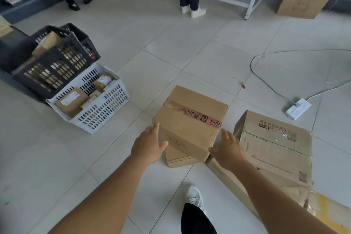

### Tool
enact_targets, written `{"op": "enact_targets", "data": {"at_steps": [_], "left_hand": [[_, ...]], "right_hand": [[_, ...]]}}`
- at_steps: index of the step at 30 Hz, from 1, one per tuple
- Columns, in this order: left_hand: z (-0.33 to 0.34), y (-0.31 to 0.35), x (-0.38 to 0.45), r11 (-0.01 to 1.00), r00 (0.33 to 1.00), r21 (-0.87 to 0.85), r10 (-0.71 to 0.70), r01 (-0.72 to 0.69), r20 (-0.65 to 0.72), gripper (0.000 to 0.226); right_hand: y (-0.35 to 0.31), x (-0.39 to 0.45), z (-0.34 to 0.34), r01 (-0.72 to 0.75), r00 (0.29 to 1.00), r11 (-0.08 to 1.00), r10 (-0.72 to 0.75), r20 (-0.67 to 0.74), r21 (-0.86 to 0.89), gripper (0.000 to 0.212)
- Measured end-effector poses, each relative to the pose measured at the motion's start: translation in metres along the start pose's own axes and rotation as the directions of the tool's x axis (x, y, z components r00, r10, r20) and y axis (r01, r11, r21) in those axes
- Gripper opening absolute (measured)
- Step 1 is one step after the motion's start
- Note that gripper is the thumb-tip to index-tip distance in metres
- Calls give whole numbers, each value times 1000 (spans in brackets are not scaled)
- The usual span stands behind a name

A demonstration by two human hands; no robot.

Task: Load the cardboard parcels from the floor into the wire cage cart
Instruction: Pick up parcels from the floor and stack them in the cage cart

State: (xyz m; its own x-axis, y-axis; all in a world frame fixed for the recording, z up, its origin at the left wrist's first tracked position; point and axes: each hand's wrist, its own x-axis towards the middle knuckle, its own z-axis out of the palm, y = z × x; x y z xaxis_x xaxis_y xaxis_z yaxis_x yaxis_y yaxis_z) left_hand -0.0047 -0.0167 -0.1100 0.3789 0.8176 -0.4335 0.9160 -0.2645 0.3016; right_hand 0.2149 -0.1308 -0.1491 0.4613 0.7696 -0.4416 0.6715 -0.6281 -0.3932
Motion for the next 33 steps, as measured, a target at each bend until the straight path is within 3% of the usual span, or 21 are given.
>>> {"op": "enact_targets", "data": {"at_steps": [8, 17, 24, 33], "left_hand": [[20, -7, 162, 997, 994, -7, -77, 78, 71, 79], [60, -16, 269, 992, 982, -6, -121, 123, 148, 94], [76, -28, 293, 973, 971, -148, -148, 177, 186, 106], [80, -38, 269, 935, 976, -285, -185, 212, 118, 107]], "right_hand": [[11, 135, 29, -164, 985, 982, 159, 63, 98, 92], [32, 205, 67, -331, 943, 918, 316, 101, 218, 101], [44, 209, 90, -400, 917, 830, 366, 160, 390, 123], [40, 204, 87, -366, 927, 819, 364, 93, 442, 119]]}}
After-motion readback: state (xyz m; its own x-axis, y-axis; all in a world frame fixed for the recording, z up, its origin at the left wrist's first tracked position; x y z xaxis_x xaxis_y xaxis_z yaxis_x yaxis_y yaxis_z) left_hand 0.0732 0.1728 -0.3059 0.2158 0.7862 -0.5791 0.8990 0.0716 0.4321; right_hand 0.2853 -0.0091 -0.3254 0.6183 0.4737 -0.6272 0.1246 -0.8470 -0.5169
